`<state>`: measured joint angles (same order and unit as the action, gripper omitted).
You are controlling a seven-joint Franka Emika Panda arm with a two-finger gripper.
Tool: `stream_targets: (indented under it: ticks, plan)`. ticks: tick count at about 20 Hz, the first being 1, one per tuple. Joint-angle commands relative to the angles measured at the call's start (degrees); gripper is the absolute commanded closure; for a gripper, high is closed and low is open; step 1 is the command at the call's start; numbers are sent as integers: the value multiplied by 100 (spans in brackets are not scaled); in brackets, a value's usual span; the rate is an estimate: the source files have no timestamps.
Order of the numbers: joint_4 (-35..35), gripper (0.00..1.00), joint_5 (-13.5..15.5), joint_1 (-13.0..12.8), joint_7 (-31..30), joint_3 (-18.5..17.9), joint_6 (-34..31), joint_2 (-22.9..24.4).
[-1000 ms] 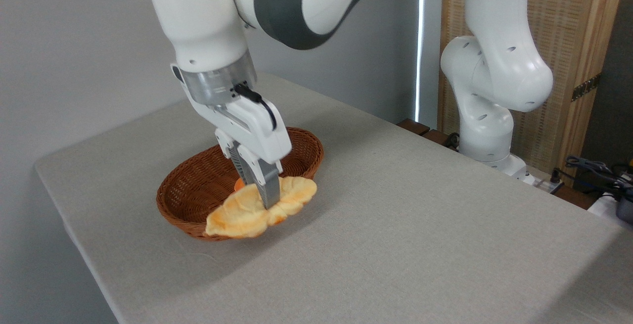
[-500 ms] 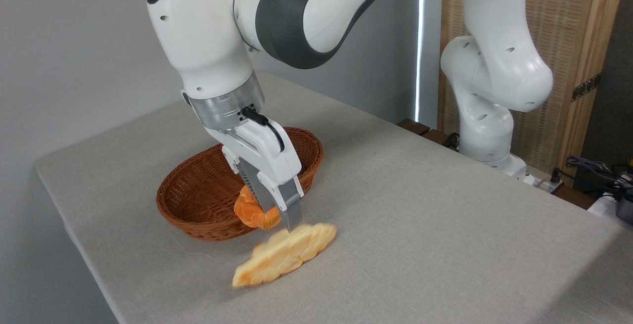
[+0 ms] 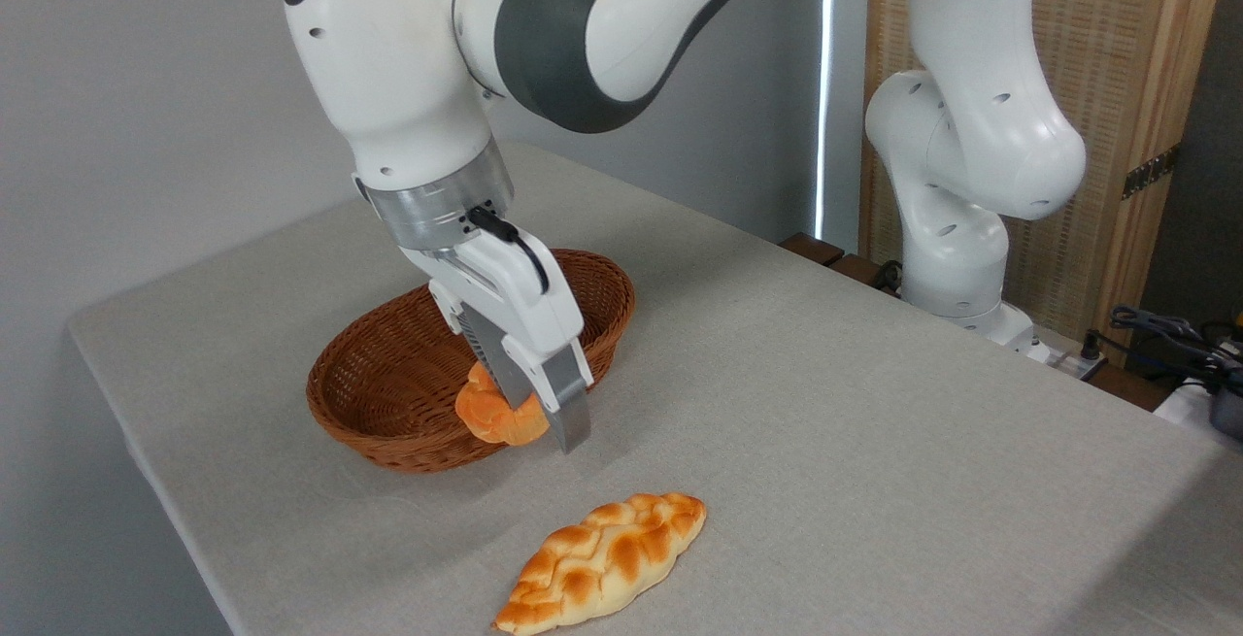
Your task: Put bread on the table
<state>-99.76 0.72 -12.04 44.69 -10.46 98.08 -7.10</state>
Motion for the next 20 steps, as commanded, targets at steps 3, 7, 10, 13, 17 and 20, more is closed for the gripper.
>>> stream_targets:
  ticks: [3, 7, 10, 13, 17, 20]
  plan:
    - [166, 0, 472, -79, -74, 255, -9, 173]
    - [421, 0, 833, -79, -118, 229, -26, 322]
    - [431, 0, 816, -79, -118, 185, -26, 455]
    - [571, 0, 798, -35, -127, 141, -26, 543]
    - [764, 0, 790, -26, -118, -70, 9, 587]
    - [782, 0, 790, -26, -101, -211, 18, 526]
